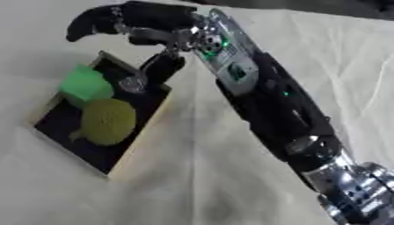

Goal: Pick up objects on the table and place them in the box.

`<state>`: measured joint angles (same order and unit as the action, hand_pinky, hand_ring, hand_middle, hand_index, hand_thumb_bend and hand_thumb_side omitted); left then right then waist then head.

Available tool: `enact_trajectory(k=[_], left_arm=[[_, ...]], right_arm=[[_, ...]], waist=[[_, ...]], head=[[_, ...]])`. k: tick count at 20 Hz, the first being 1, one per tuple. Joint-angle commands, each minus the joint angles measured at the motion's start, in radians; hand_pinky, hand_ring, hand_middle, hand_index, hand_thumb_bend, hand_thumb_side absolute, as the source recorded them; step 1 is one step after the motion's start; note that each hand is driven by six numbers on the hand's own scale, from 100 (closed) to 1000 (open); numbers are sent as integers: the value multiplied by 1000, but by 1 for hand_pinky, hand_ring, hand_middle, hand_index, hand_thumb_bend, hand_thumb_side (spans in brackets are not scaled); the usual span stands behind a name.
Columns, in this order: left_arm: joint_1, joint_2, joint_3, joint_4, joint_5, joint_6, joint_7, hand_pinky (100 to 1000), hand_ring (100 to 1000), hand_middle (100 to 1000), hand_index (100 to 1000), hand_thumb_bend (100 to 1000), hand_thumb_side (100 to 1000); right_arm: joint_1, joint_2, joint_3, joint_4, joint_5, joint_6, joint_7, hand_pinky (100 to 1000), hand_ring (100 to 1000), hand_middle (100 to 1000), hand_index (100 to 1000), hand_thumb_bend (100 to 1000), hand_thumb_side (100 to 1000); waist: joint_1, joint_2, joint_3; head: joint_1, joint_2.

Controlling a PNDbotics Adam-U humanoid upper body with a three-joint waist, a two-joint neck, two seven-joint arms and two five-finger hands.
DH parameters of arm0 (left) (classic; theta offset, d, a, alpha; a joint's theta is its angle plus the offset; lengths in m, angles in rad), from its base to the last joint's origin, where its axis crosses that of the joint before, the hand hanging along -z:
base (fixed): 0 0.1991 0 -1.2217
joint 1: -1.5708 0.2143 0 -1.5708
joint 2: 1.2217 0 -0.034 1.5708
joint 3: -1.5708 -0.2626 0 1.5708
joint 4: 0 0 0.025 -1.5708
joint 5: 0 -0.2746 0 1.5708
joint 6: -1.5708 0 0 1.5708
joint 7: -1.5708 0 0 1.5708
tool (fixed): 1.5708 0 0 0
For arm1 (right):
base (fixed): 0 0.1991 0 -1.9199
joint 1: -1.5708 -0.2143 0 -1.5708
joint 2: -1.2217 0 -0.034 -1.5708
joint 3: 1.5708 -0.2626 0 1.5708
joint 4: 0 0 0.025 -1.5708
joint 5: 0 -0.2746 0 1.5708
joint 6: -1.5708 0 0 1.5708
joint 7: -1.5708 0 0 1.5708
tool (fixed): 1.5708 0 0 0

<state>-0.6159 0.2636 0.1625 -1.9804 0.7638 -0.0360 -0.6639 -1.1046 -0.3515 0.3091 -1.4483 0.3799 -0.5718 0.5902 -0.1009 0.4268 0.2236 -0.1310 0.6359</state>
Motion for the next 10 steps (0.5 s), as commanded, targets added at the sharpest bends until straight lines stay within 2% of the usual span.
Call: enact_trajectory(k=[1, 4, 5, 6, 7, 8, 10], left_arm=[[-6, 17, 6, -20, 1, -3, 5, 904, 848, 874, 861, 100, 672], [-4, 19, 8, -20, -1, -5, 7, 903, 848, 873, 861, 100, 672], [-3, 21, 8, -20, -1, -6, 8, 903, 848, 873, 861, 100, 672], [-3, 22, 9, -20, -1, -7, 9, 903, 848, 873, 861, 100, 672], [-3, 23, 9, -20, -1, -9, 10, 903, 848, 873, 861, 100, 672], [-4, 24, 10, -20, -1, -10, 10, 903, 848, 873, 861, 100, 672], [-4, 26, 11, -20, -1, -14, 11, 902, 848, 873, 862, 100, 672]], right_arm=[[-15, -66, -76, -93, -103, -140, 167, 931, 962, 850, 917, 100, 100], [-4, -127, -124, -162, -246, 16, 33, 944, 941, 820, 900, 100, 119], [4, -152, -139, -185, -305, 61, -15, 946, 933, 806, 889, 100, 185], [13, -175, -152, -210, -359, 100, -57, 945, 927, 798, 882, 100, 290], [26, -201, -167, -236, -414, 133, -97, 943, 925, 795, 880, 100, 344], [39, -225, -180, -263, -464, 160, -129, 940, 919, 788, 872, 100, 436], [73, -273, -208, -320, -557, 200, -184, 931, 908, 778, 866, 100, 516]], waist=[[9, -29, -4], [9, -31, -10], [10, -31, -12], [11, -32, -14], [12, -32, -17], [13, -31, -19], [17, -30, -23]], head=[[11, -2], [20, 1], [24, 2], [27, 2], [31, 1], [35, 1], [43, 0]])
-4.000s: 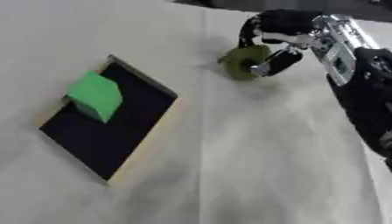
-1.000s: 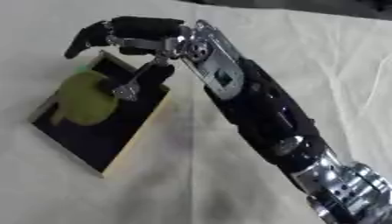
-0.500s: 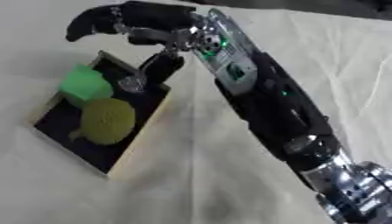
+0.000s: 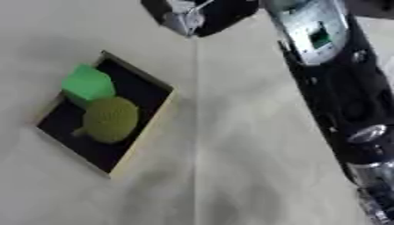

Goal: Pick up objects on the table and place them in the box.

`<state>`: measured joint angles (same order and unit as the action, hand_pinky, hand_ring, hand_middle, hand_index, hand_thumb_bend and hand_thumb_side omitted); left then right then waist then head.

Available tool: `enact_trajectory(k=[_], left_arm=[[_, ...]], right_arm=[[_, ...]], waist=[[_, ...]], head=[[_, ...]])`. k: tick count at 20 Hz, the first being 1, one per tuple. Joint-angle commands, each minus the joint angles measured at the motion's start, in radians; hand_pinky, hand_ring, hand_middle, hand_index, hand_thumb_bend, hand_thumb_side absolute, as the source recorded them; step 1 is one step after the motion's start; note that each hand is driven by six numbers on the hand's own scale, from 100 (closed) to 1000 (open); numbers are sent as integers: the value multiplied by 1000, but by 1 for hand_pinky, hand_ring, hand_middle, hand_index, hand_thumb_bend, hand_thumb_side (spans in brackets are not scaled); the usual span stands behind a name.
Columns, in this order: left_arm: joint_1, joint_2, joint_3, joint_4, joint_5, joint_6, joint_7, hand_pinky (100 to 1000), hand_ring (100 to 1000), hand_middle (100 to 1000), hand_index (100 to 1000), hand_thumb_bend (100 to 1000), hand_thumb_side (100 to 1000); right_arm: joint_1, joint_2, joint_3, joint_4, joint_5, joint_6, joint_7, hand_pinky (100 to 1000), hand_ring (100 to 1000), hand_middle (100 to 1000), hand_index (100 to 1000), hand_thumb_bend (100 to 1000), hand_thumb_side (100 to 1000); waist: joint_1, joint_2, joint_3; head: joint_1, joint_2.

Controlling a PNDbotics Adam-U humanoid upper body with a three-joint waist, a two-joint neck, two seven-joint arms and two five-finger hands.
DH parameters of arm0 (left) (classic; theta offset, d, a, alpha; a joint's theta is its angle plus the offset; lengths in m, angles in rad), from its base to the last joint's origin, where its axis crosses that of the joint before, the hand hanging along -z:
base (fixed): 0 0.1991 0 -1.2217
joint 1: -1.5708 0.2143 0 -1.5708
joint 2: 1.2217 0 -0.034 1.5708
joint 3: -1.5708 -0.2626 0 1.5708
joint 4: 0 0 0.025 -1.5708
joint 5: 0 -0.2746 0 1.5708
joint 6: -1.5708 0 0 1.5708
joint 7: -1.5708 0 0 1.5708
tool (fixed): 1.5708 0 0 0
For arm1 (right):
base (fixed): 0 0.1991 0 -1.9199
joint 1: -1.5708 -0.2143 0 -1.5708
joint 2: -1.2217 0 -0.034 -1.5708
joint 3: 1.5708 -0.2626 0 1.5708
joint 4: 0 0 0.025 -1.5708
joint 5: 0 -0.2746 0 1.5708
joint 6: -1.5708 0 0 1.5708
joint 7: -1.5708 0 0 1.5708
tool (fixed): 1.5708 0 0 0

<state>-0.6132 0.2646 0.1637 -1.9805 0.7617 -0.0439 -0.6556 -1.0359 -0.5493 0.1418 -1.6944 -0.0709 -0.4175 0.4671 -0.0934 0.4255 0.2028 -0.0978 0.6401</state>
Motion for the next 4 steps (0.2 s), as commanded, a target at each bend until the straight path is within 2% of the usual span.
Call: enact_trajectory(k=[1, 4], left_arm=[[-8, 26, 10, -20, 2, -9, 4, 902, 848, 873, 862, 100, 672], [-11, 29, 11, -20, 3, -17, 7, 901, 848, 873, 863, 100, 672]], right_arm=[[24, -100, -57, -104, -148, 59, -89, 927, 900, 774, 865, 100, 525], [86, -157, -101, -185, -243, 79, -177, 919, 881, 761, 861, 100, 531]], waist=[[12, -28, -5], [21, -26, -14]], head=[[15, -5], [24, -6]])
